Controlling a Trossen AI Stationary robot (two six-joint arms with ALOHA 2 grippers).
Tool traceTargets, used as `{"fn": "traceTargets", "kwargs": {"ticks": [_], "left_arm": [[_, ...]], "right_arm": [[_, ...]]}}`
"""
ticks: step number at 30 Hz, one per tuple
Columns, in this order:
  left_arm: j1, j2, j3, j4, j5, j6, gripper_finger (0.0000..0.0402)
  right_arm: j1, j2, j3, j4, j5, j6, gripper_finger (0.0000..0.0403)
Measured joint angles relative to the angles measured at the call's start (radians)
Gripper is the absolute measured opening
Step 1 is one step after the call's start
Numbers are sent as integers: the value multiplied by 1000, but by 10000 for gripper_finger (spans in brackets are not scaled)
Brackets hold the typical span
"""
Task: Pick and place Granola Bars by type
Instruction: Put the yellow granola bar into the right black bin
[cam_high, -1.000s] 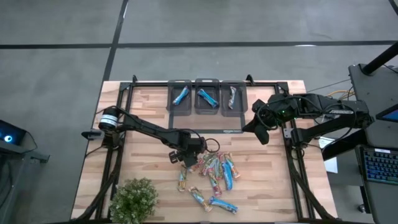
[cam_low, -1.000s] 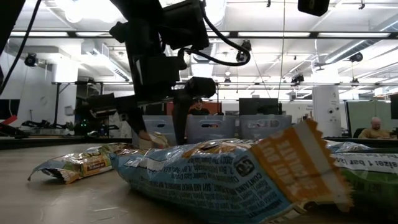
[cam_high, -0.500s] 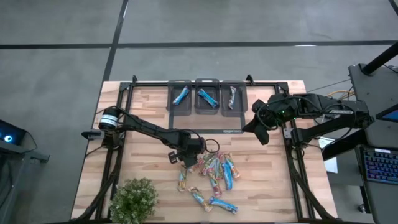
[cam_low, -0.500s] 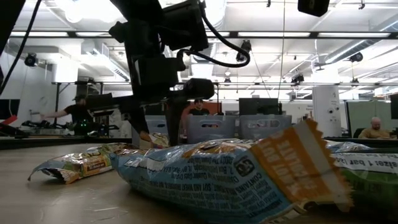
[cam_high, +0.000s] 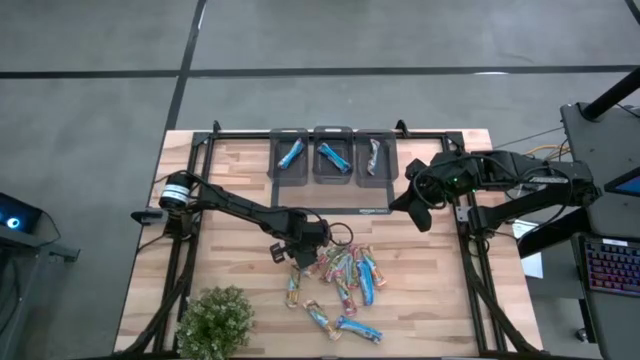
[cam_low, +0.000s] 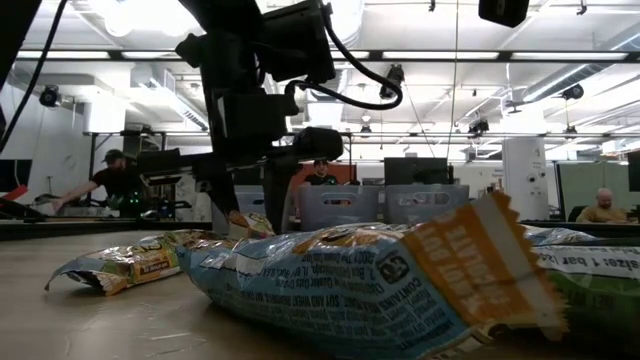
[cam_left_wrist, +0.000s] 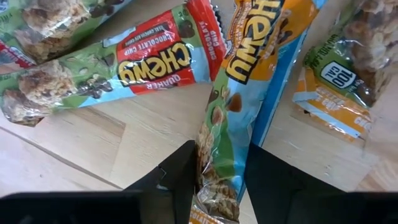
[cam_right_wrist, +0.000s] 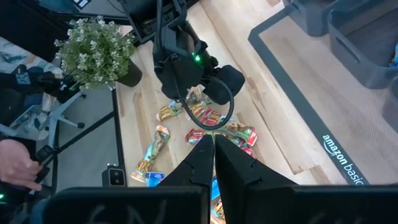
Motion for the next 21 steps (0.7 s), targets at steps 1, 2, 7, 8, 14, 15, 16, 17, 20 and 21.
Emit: {"fn": "traceTargets", "kwargs": {"ticks": [1,2,7,8,14,15,16,17,20,21], "left_arm": [[0,0,0,0,0,-3,112],[0,0,0,0,0,-4,112],[0,0,0,0,0,-16,111],[0,0,0,0,0,-19,110],[0,0,28,-6,0,-25,88],[0,0,34,-6,0,-29,86],[0,0,39,-4,0,-31,84],[0,0,44,-3,0,-33,84],[0,0,58,-5,-16,-33,83],[0,0,66,-10,-27,-33,83]], "right_arm": [[0,0,0,0,0,0,9],[0,0,0,0,0,0,9],[0,0,0,0,0,0,9],[0,0,0,0,0,0,9],[0,0,0,0,0,0,9],[0,0,0,0,0,0,9],[0,0,0,0,0,0,9],[0,0,0,0,0,0,9],[0,0,0,0,0,0,9],[0,0,0,0,0,0,9]]}}
